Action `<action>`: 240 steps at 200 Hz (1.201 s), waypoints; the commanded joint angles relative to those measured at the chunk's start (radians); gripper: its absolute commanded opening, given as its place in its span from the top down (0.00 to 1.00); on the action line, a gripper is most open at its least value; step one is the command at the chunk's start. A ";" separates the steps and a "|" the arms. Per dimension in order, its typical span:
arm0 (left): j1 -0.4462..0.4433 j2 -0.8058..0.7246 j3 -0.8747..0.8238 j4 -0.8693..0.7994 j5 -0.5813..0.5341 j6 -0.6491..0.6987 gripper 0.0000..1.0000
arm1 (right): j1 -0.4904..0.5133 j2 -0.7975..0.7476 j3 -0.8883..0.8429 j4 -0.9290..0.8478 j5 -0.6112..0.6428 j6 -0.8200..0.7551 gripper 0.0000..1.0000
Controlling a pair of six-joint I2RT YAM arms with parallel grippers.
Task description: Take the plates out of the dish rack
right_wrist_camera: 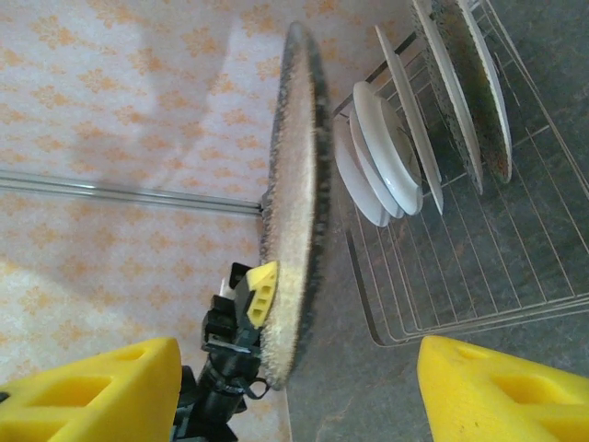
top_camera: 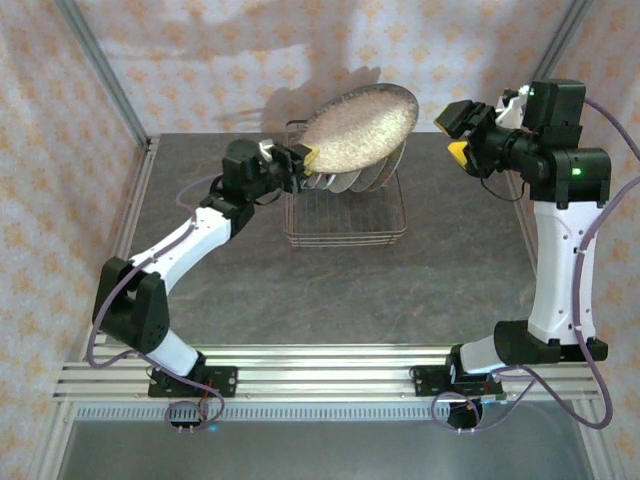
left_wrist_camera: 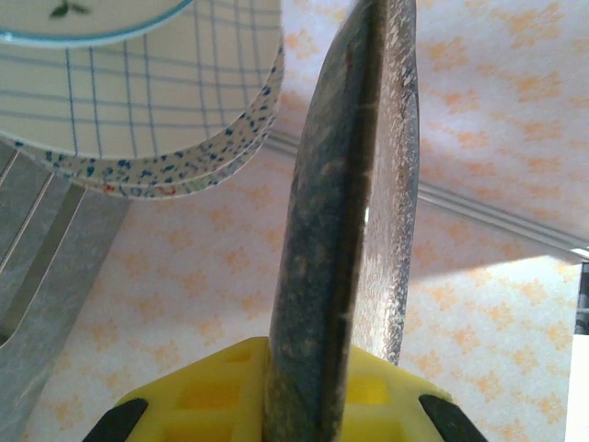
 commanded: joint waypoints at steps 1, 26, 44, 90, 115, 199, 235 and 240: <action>0.049 -0.148 0.048 0.191 0.007 0.044 1.00 | 0.005 -0.003 -0.007 0.085 -0.036 -0.046 0.31; 0.117 -0.194 0.040 0.121 -0.001 0.091 1.00 | 0.030 -0.003 -0.024 0.169 -0.080 -0.096 0.30; 0.164 -0.229 0.036 0.038 -0.024 0.149 1.00 | 0.098 0.001 -0.019 0.203 -0.061 -0.171 0.29; 0.313 -0.287 0.008 -0.053 -0.088 0.231 1.00 | 0.302 -0.092 -0.229 0.460 0.080 -0.373 0.30; 0.387 -0.270 0.034 -0.106 -0.087 0.295 1.00 | 0.384 -0.149 -0.369 0.599 0.158 -0.470 0.30; 0.554 -0.218 -0.051 -0.149 -0.171 0.498 1.00 | 0.595 -0.173 -0.606 0.895 0.334 -0.657 0.20; 0.581 -0.138 -0.085 -0.059 -0.202 0.533 1.00 | 0.625 -0.155 -0.620 0.929 0.368 -0.665 0.11; 0.585 -0.127 -0.089 -0.043 -0.209 0.537 1.00 | 0.627 -0.155 -0.626 0.934 0.376 -0.667 0.10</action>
